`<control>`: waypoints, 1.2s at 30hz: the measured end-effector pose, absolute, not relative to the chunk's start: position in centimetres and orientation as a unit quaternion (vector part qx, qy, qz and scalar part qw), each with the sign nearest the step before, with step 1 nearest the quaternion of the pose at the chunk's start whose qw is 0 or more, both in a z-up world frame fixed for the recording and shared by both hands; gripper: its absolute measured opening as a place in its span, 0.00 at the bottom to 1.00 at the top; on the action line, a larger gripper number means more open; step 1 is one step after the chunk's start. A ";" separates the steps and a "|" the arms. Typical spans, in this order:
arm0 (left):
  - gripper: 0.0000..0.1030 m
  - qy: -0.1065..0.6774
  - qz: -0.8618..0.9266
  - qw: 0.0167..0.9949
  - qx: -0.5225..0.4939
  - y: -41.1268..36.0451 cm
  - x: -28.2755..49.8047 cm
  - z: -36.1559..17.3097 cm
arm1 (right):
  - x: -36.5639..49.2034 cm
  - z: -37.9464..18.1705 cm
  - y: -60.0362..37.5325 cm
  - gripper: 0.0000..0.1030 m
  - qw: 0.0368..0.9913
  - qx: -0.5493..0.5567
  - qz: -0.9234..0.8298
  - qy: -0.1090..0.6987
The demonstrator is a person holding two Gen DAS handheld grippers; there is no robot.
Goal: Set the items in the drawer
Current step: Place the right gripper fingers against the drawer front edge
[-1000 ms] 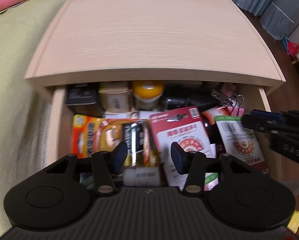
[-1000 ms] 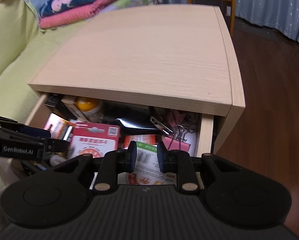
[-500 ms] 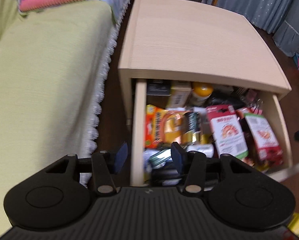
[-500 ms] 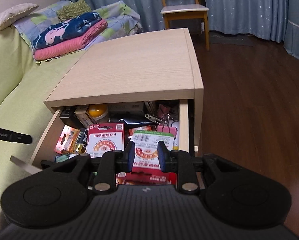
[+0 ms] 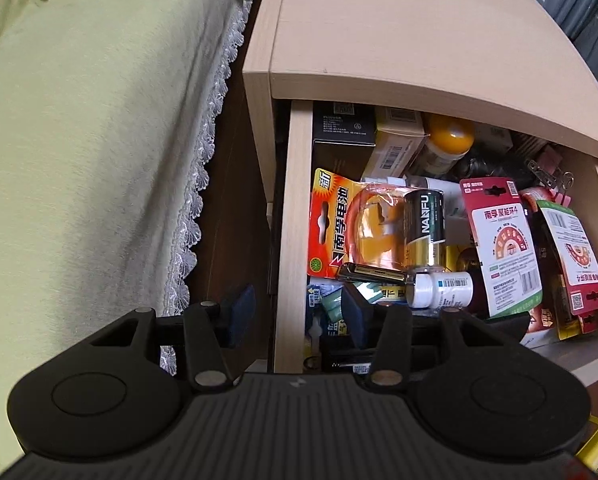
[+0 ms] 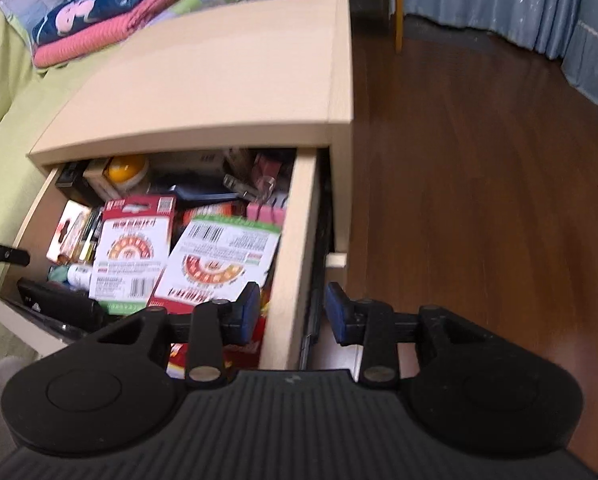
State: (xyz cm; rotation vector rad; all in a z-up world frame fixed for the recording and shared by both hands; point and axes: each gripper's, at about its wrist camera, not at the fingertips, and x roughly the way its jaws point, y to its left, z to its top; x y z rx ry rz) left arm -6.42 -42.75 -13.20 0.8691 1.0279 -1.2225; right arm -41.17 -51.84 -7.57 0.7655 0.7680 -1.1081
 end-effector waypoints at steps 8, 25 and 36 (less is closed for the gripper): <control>0.39 0.456 -0.526 0.600 0.395 -43.8 -6.6 -14.8 | -39.7 -8.7 -52.6 0.31 0.701 0.355 -0.487 0.382; 0.30 0.435 -0.519 0.606 0.418 -44.4 -7.7 -15.6 | -39.5 -9.0 -53.5 0.17 0.693 0.349 -0.488 0.400; 0.30 0.431 -0.516 0.618 0.408 -44.7 -7.9 -15.4 | -38.9 -9.1 -53.6 0.17 0.694 0.341 -0.493 0.399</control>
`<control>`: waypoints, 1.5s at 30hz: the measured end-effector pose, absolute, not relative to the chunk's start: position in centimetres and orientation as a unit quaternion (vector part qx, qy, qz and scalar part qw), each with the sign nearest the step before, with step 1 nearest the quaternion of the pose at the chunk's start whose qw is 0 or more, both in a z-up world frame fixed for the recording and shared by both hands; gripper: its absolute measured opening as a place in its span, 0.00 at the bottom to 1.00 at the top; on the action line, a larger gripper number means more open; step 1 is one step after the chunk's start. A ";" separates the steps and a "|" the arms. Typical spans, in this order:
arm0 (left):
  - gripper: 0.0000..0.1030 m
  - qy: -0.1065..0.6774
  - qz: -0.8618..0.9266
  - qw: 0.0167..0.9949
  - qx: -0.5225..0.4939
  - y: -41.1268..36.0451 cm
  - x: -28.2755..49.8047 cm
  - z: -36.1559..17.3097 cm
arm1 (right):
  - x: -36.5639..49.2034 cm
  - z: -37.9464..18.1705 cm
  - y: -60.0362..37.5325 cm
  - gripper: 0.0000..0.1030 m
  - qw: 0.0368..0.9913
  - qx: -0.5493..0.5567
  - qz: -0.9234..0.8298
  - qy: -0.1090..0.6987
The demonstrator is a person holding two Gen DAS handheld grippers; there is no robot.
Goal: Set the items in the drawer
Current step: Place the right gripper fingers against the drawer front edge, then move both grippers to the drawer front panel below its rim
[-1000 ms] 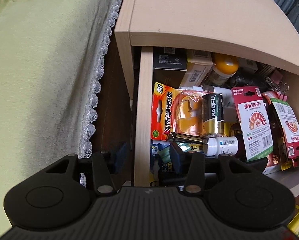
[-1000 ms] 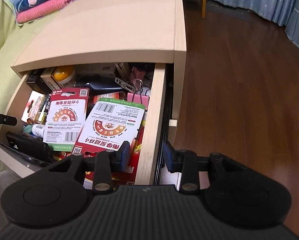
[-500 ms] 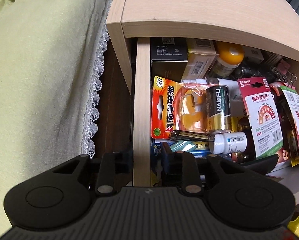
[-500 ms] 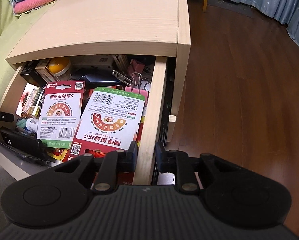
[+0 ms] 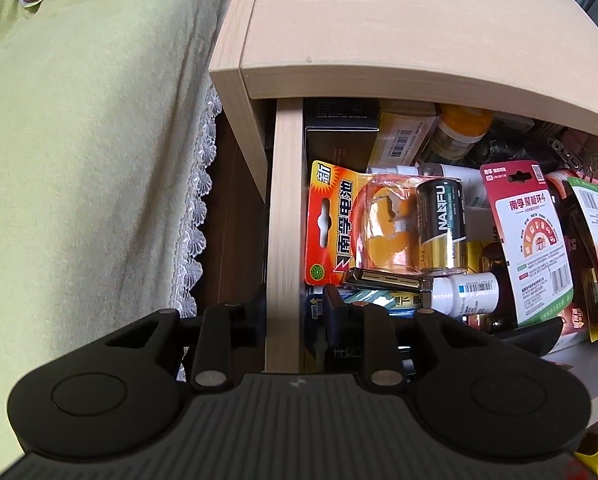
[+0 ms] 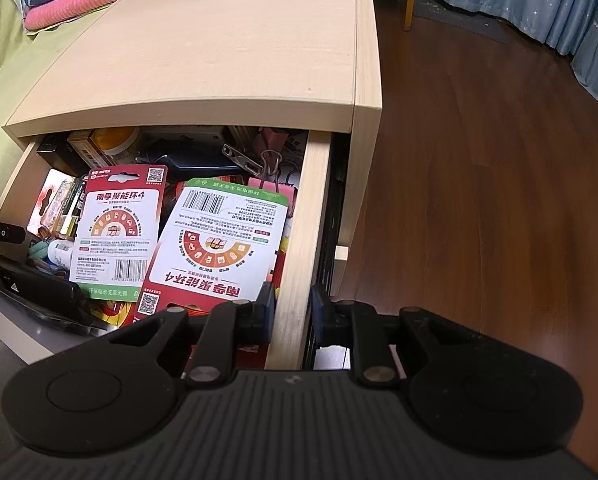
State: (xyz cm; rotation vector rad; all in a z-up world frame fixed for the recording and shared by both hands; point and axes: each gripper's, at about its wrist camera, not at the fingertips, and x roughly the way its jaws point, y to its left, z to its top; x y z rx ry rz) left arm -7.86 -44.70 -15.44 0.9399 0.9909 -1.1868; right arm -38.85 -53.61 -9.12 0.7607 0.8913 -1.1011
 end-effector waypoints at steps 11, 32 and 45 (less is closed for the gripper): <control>0.30 0.426 -0.519 0.623 0.401 -45.4 -8.0 -15.6 | -38.2 -9.5 -53.2 0.16 0.693 0.335 -0.502 0.396; 0.31 0.352 -0.572 0.657 0.342 -39.2 -10.9 -6.9 | -39.5 -4.9 -47.4 0.16 0.726 0.274 -0.546 0.316; 0.31 0.387 -0.583 0.614 0.365 -31.6 -12.3 -8.3 | -41.5 -2.4 -35.5 0.16 0.767 0.292 -0.479 0.312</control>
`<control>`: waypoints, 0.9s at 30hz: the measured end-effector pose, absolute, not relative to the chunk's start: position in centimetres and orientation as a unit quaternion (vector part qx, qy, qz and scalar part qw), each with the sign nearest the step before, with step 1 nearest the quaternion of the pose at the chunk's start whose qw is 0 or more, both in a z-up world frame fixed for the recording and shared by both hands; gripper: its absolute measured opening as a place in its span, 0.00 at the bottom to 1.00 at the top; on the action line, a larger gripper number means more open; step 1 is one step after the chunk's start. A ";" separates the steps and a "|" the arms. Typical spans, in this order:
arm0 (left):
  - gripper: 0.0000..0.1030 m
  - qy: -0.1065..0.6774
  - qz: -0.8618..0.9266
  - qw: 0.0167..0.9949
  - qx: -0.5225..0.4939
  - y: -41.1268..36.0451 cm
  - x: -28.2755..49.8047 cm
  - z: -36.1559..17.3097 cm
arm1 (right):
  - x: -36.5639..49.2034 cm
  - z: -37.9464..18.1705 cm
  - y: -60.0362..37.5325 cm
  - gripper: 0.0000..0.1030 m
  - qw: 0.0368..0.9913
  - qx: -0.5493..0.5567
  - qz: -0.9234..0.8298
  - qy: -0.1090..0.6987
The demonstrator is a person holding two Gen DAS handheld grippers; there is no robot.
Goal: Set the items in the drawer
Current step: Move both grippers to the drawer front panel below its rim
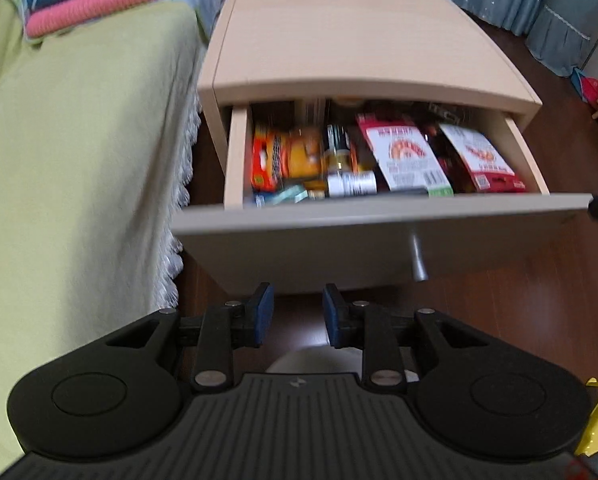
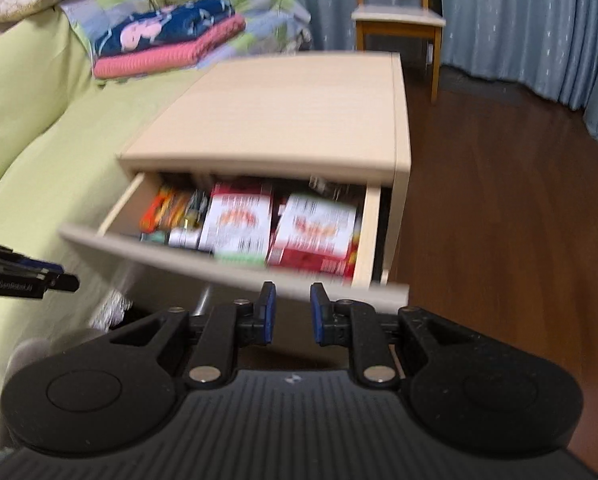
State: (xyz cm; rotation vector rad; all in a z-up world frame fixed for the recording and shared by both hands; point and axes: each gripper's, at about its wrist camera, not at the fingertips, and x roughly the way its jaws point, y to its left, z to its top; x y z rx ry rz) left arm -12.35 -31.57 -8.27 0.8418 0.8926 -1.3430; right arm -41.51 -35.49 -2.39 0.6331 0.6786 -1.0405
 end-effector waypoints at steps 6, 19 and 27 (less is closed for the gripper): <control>0.31 0.388 -0.568 0.625 0.369 -31.7 -13.4 -11.1 | -41.2 -6.2 -35.3 0.16 0.742 0.325 -0.494 0.316; 0.31 0.372 -0.555 0.662 0.339 -33.2 -14.2 -12.9 | -38.6 -9.0 -37.9 0.17 0.721 0.323 -0.528 0.313; 0.32 0.389 -0.552 0.662 0.326 -33.6 -14.0 -13.4 | -36.9 -9.7 -38.7 0.17 0.720 0.320 -0.522 0.326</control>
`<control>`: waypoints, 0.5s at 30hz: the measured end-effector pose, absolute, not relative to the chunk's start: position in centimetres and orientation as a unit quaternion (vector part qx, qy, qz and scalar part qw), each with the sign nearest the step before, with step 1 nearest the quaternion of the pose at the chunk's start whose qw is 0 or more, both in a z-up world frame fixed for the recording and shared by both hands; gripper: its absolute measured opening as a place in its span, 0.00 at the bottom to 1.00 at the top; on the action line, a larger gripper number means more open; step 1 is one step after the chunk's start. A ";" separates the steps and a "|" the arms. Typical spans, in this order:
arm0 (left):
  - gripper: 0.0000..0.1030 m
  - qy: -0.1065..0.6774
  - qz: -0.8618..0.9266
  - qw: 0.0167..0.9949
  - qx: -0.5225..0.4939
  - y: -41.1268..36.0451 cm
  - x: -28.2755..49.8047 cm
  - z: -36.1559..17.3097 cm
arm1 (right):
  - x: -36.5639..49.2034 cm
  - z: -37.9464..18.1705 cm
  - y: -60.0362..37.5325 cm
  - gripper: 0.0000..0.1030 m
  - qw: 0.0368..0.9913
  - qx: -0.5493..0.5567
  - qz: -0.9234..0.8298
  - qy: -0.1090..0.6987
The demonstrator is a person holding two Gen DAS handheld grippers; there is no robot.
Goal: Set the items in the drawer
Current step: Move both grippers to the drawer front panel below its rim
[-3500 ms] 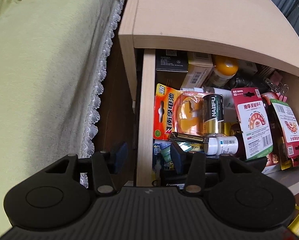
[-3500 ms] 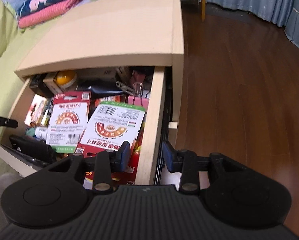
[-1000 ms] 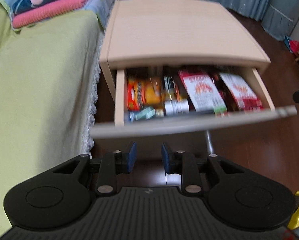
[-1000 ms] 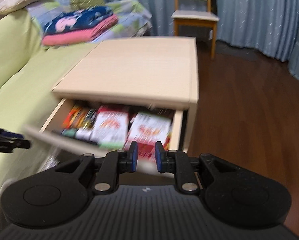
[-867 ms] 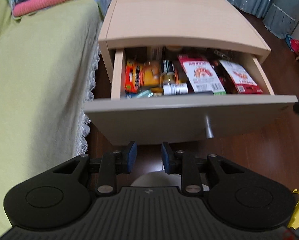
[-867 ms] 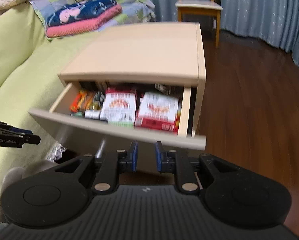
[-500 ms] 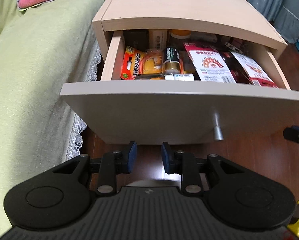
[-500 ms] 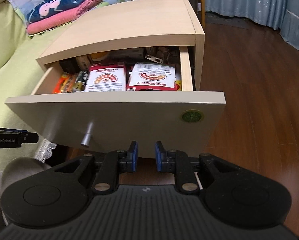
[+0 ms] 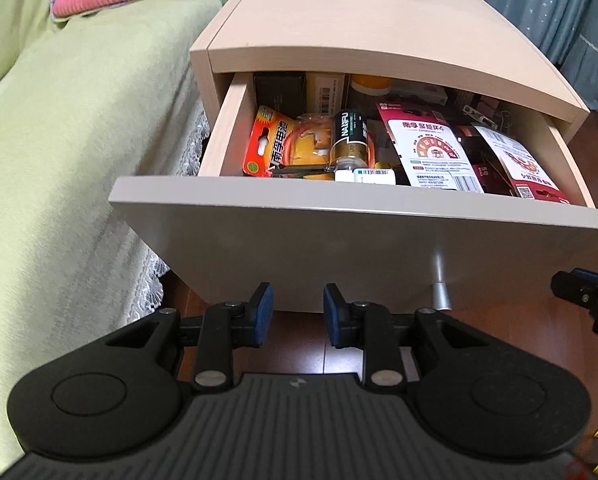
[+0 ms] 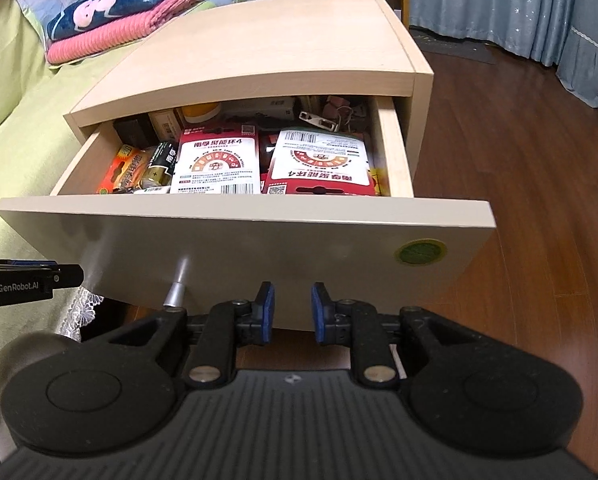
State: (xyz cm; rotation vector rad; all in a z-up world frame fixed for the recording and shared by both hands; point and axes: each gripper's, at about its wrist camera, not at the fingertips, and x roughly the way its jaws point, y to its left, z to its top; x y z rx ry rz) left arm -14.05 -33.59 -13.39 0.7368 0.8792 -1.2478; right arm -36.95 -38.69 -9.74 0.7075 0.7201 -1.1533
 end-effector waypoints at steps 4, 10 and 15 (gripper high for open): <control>0.32 0.389 -0.547 0.664 0.330 -34.0 -14.0 -13.7 | -36.6 -10.1 -39.1 0.17 0.719 0.319 -0.523 0.329; 0.32 0.394 -0.543 0.665 0.329 -34.6 -13.9 -14.2 | -36.4 -10.5 -39.5 0.17 0.715 0.328 -0.522 0.330; 0.32 0.396 -0.542 0.665 0.327 -34.9 -13.7 -14.5 | -36.4 -10.6 -39.8 0.17 0.713 0.332 -0.524 0.327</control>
